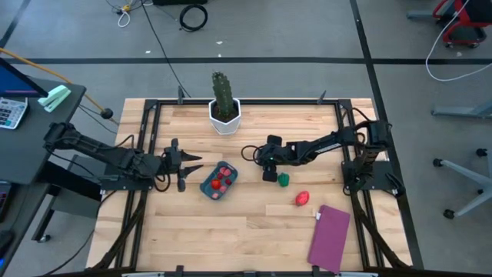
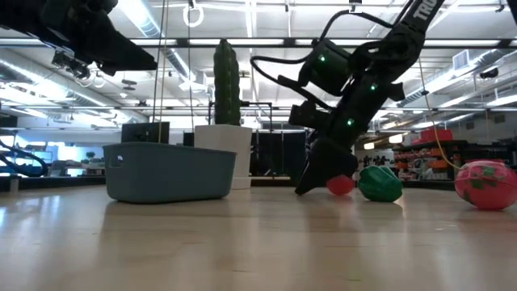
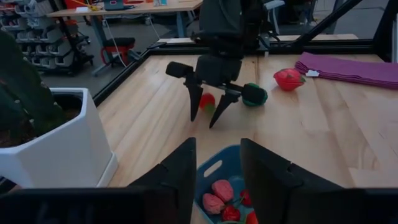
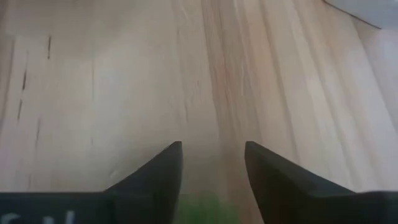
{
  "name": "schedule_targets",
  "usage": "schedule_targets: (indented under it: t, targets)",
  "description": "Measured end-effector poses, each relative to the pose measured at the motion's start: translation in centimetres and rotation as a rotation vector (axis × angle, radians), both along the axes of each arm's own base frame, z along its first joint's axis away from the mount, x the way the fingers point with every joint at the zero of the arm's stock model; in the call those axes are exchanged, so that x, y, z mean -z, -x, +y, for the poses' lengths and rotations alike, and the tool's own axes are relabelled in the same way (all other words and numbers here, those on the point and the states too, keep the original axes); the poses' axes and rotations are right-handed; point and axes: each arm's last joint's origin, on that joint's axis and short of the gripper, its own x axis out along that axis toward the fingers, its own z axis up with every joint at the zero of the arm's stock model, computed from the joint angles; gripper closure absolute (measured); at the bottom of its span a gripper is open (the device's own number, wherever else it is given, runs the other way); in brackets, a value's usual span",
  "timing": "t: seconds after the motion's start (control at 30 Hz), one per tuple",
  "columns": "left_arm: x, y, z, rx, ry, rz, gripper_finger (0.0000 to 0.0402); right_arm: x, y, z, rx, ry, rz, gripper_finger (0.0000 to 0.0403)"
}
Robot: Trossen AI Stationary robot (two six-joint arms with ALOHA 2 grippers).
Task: Pick and placing Produce into tupperware
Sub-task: Put the red strawberry into the blue bin
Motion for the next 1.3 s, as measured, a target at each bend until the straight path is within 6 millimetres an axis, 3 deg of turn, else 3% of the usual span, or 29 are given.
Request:
schedule_targets:
  t: [0.33,0.63,1.0,1.3]
  targets:
    - [0.0,0.0,0.0,0.000,0.001,0.000,0.0282,-1.1,0.1,-0.1,0.009,0.015,-0.028,0.0259]
    - [0.0,0.0,0.0,-0.004,0.019,-0.003,0.0276,-3.3,1.3,0.1,0.027,0.005,-0.015,0.0223]
    - [0.0,0.0,0.0,-0.009,0.035,-0.007,0.0289,-5.9,3.2,-0.1,0.326,-0.038,-0.065,0.0208]
    - [0.1,0.0,0.0,-0.011,0.041,-0.002,0.0283,-4.3,3.6,-0.1,0.409,-0.073,0.025,0.0208]
